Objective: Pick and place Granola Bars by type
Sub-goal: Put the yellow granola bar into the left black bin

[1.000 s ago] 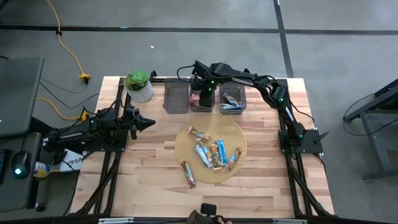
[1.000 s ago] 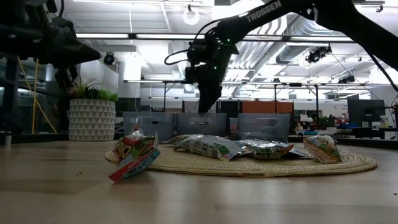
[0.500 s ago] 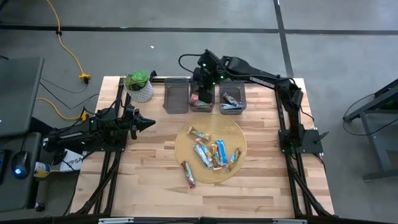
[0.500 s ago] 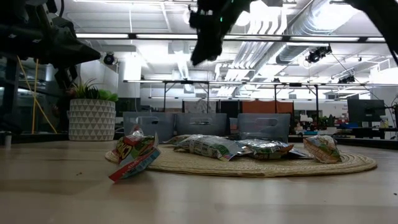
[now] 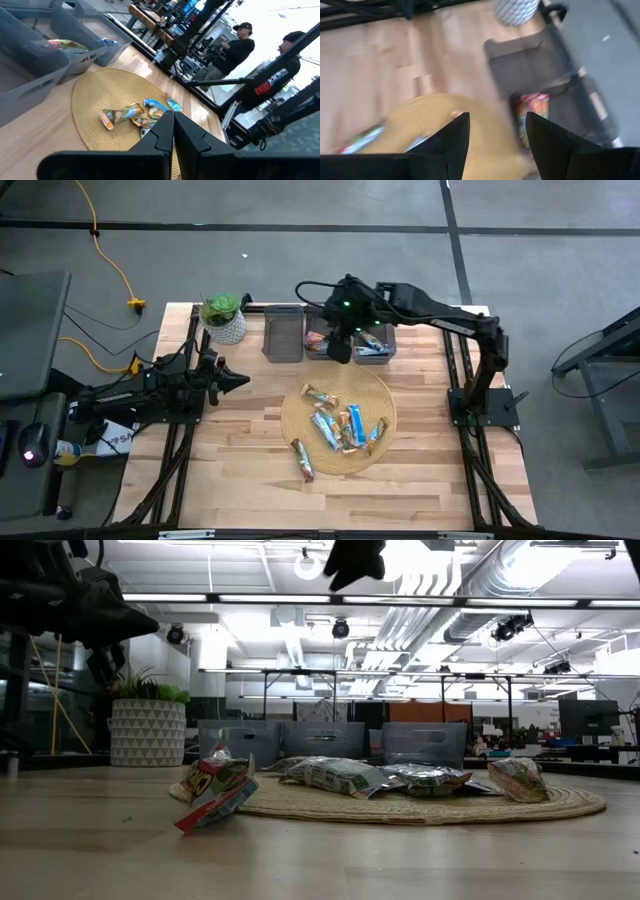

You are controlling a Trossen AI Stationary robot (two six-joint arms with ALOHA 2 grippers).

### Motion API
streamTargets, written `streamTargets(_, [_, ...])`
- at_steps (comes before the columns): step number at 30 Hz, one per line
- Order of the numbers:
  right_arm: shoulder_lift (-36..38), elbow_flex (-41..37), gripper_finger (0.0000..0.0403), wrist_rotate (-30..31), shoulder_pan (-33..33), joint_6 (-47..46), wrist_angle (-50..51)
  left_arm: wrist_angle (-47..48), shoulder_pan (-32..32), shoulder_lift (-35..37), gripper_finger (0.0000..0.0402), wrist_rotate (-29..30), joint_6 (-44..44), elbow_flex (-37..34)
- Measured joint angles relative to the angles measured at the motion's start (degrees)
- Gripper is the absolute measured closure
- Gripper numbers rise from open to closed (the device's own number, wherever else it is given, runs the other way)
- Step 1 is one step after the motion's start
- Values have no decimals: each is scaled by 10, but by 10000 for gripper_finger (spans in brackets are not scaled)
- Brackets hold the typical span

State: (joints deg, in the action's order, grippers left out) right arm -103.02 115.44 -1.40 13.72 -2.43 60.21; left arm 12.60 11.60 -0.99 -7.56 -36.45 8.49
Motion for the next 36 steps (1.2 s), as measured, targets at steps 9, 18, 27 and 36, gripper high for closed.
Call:
streamTargets(9, [59, 0, 227, -4, -27, -87, 72, 10, 0, 0, 392, -10, 1, 0])
streamTargets(18, [76, 0, 248, 56, -132, -159, 266, 33, 0, 0, 392, -52, 5, 0])
streamTargets(27, [63, 0, 242, 145, -246, -127, 289, 41, 0, 0, 392, -50, 6, 0])
streamTargets(36, [45, -119, 251, 127, -308, -133, 258, 41, 0, 0, 392, -47, 6, 0])
